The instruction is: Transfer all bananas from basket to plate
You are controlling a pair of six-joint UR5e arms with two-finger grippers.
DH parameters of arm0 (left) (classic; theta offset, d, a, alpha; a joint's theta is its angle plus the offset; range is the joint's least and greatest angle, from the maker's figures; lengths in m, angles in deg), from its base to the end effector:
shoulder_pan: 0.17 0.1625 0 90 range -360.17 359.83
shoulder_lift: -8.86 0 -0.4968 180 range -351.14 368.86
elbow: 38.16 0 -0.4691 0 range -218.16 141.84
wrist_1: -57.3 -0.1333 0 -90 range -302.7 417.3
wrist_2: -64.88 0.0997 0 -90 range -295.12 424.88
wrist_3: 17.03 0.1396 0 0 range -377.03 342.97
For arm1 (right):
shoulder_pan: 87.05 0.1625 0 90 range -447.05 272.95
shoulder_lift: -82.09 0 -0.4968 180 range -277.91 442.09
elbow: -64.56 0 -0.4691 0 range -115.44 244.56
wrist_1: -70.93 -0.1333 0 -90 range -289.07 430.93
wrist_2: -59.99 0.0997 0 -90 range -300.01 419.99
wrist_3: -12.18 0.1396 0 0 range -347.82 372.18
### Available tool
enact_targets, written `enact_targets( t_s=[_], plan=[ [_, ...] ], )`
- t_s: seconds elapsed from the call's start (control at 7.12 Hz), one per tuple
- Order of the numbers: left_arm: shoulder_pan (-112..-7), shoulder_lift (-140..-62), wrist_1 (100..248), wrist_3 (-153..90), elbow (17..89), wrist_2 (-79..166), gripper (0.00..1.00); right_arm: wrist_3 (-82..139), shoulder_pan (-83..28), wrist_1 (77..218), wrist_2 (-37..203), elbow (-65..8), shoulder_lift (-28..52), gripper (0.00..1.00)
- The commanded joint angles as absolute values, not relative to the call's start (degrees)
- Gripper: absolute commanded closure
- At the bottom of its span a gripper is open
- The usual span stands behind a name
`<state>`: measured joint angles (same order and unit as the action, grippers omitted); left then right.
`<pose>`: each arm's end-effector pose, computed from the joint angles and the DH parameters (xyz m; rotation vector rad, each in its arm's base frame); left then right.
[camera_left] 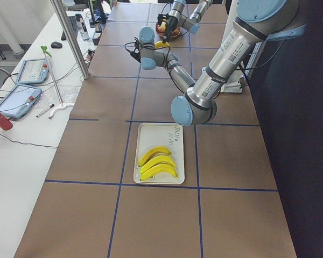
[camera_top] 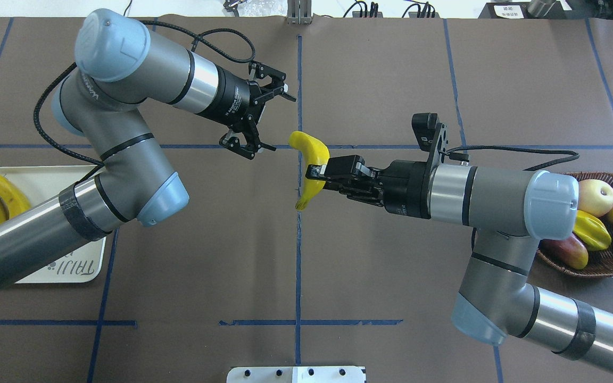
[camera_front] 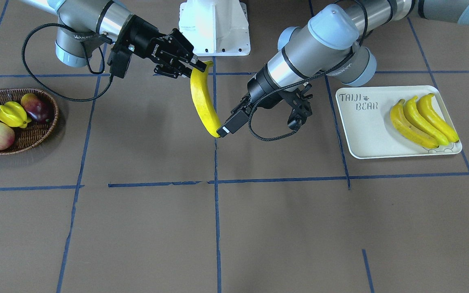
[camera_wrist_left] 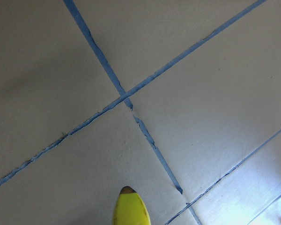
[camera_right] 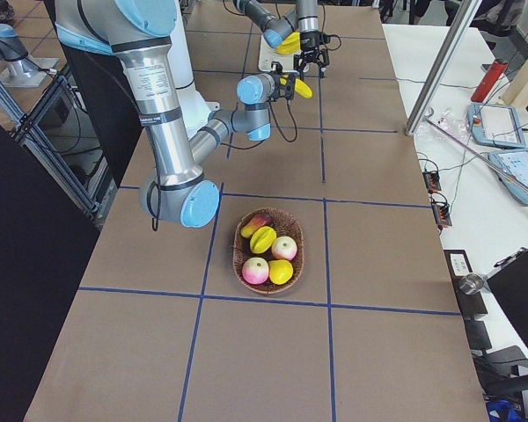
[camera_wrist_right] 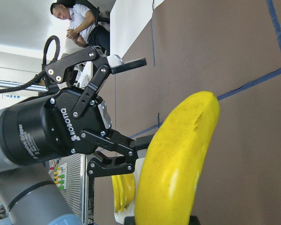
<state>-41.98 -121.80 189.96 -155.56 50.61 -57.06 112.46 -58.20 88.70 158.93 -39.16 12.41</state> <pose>0.5694 -0.5890 0.1590 -0.5570 1.4101 -0.8826 -0.5292 -0.4190 0.2315 0.1926 -1.8542 0.3302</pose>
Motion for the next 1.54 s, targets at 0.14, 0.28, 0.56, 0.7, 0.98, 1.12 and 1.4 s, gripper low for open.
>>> enact_targets(
  t_s=[0.14,0.28,0.56,0.7,0.98,1.12,1.4],
  plan=[
    [-38.5,-122.5,190.3,-156.8,50.6,-53.9,0.00,112.5,-58.5,88.7,158.6,-39.2,12.5,1.00],
    [-38.1,-122.5,190.3,-157.4,50.5,-53.8,0.00,112.5,-58.6,88.7,158.5,-39.2,12.5,1.00],
    [-36.8,-122.5,190.4,-157.5,50.7,-52.5,0.00,112.5,-58.6,88.6,158.5,-39.2,12.5,1.00],
    [-36.7,-122.5,190.5,-158.2,50.8,-52.2,0.03,112.5,-58.6,88.7,158.5,-39.3,12.5,1.00],
    [-36.7,-122.7,190.5,-163.2,51.0,-51.0,0.26,112.5,-58.7,88.7,158.5,-39.3,12.5,1.00],
    [-36.7,-122.6,190.6,-163.3,51.1,-51.0,0.39,112.5,-58.7,88.7,158.5,-39.3,12.5,1.00],
    [-36.9,-122.2,192.5,-163.2,51.1,-51.0,0.97,112.4,-58.8,88.8,158.6,-39.4,12.7,0.66]
  ],
)
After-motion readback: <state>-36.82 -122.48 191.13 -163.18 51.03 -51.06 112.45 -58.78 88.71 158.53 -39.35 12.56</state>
